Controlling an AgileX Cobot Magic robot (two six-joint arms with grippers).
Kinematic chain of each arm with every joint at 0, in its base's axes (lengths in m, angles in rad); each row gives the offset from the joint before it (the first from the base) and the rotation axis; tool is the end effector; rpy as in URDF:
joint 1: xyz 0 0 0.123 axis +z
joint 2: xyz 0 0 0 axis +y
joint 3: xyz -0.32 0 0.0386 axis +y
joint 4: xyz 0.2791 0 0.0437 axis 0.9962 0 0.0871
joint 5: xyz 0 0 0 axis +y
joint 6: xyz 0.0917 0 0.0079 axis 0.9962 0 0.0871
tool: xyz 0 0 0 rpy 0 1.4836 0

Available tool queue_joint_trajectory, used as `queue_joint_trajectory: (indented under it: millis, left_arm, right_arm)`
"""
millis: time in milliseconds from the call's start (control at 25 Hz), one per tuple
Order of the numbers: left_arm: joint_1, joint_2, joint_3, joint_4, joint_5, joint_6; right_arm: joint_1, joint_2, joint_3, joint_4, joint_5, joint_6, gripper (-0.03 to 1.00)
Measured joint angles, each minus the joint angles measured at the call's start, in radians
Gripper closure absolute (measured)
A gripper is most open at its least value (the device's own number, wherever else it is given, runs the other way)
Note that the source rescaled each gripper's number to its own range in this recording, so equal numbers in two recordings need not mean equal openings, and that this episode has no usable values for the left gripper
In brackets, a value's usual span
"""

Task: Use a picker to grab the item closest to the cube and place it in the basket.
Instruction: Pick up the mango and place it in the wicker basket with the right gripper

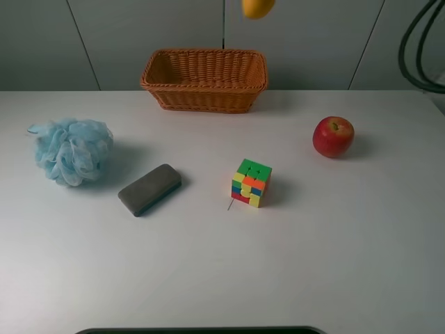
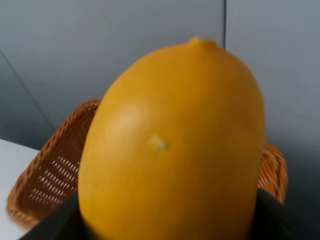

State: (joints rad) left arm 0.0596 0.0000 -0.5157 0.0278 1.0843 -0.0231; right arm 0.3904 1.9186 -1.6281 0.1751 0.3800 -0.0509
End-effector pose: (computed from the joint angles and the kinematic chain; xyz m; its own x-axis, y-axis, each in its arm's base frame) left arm -0.0173 0.0012 0.2946 -0.4612 -0.0376 -0.8865 -0.0860 0.9963 0.0024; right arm 0.4621 0.1966 0.3223 -0.5501 -0.1058 -0.8284 -0.3707 0.9198 0.1286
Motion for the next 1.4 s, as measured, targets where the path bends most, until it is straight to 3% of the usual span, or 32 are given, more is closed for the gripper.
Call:
queue_joint_trajectory:
  millis: [200, 440, 1000, 1040, 1120, 1160, 1240, 1400]
  left_arm:
    - [0.0, 0.0, 0.0, 0.0, 0.0, 0.0]
    - [0.0, 0.0, 0.0, 0.0, 0.0, 0.0]
    - [0.0, 0.0, 0.0, 0.0, 0.0, 0.002]
    - [0.0, 0.0, 0.0, 0.0, 0.0, 0.002]
    - [0.0, 0.0, 0.0, 0.0, 0.0, 0.002]
    - [0.0, 0.0, 0.0, 0.0, 0.0, 0.002]
    - [0.0, 0.0, 0.0, 0.0, 0.0, 0.002]
    - [0.0, 0.0, 0.0, 0.0, 0.0, 0.002]
  right_arm:
    - [0.007, 0.229, -0.124, -0.003, -0.059, -0.007, 0.91]
    - [0.007, 0.413, -0.171, -0.003, -0.102, -0.01, 0.91]
    - [0.007, 0.454, -0.179, -0.003, -0.153, -0.011, 0.91]
    - [0.007, 0.454, -0.179, -0.003, -0.153, -0.012, 0.88]
    - [0.007, 0.454, -0.179, -0.003, -0.156, -0.012, 0.28]
    - [0.007, 0.454, -0.181, -0.003, -0.156, -0.014, 0.1]
    - [0.007, 0.454, -0.181, -0.003, -0.156, -0.014, -0.01]
    - [0.007, 0.454, -0.181, -0.003, -0.156, -0.018, -0.03]
